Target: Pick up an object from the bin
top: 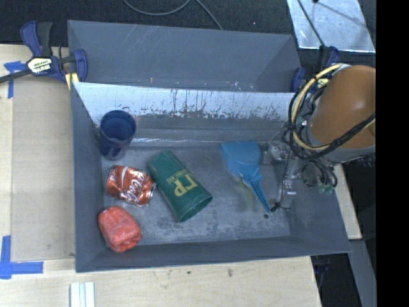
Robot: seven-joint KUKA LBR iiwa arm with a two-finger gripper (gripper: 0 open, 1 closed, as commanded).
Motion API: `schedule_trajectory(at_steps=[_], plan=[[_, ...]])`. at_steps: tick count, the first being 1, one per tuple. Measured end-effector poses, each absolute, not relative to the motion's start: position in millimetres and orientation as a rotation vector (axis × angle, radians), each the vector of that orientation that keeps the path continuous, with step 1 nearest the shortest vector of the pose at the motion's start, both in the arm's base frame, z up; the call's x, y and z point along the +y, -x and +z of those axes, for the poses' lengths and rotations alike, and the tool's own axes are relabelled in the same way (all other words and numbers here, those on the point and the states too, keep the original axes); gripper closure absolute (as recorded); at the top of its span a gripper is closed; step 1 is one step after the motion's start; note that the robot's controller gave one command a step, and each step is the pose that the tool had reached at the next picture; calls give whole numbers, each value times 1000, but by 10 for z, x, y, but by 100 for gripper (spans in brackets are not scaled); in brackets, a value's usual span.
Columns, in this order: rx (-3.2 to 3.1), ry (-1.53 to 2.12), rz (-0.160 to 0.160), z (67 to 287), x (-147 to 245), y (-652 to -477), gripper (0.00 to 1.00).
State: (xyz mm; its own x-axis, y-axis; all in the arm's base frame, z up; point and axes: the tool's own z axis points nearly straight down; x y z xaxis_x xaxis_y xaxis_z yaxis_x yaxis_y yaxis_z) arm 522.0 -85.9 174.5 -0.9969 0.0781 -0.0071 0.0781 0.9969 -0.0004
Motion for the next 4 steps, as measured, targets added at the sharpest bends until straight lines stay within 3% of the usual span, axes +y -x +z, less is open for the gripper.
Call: schedule_trajectory(at_steps=[1,2,3,4], plan=[[3098,-485,0,1514,-1217,-5414,0],[3066,-644,0,1427,-1398,-5196,0],[3029,-790,0,733,-1316,-5181,0],[3046,-724,0,704,-1145,-5007,100]])
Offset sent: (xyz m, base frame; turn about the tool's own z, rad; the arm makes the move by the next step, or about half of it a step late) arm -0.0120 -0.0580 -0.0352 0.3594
